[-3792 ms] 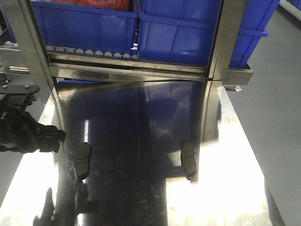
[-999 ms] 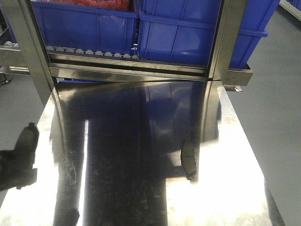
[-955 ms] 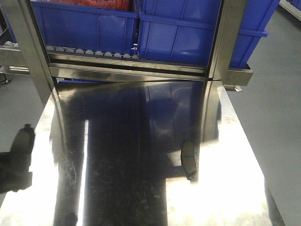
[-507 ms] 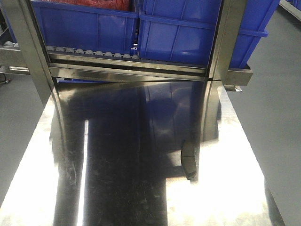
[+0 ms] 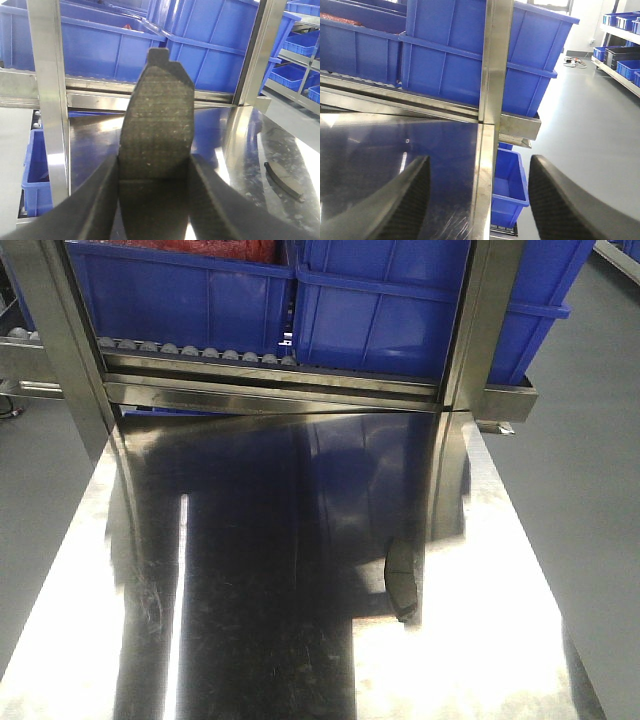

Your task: Move and align brake pads A on conveyor

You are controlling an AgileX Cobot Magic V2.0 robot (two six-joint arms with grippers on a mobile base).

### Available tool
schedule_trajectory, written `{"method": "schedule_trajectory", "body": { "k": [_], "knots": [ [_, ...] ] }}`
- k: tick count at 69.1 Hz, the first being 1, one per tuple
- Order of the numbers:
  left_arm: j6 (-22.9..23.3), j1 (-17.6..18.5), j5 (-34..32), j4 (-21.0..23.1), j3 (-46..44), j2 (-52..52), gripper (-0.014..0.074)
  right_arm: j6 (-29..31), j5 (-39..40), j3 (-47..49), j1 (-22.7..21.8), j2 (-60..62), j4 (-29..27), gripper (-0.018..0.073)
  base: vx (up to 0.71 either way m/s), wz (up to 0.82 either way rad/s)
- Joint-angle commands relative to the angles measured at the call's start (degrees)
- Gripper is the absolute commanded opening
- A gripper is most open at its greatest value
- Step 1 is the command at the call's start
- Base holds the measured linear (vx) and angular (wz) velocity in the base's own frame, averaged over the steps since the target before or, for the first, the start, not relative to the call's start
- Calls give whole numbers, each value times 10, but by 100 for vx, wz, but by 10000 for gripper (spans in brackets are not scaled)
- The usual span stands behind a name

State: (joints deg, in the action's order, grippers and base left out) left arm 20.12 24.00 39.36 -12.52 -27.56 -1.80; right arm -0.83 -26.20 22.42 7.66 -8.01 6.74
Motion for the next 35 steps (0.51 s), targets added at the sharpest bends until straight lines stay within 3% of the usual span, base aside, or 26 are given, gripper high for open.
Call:
{"method": "schedule_trajectory", "body": {
  "k": [1, 35],
  "knots": [
    [-1, 2, -53, -5, -14, -8, -6, 0, 43, 14, 0, -7, 4, 416, 0, 0],
    [-1, 2, -53, -5, -14, -8, -6, -2, 32, 27, 0, -52, -31, 416, 0, 0]
  ]
}}
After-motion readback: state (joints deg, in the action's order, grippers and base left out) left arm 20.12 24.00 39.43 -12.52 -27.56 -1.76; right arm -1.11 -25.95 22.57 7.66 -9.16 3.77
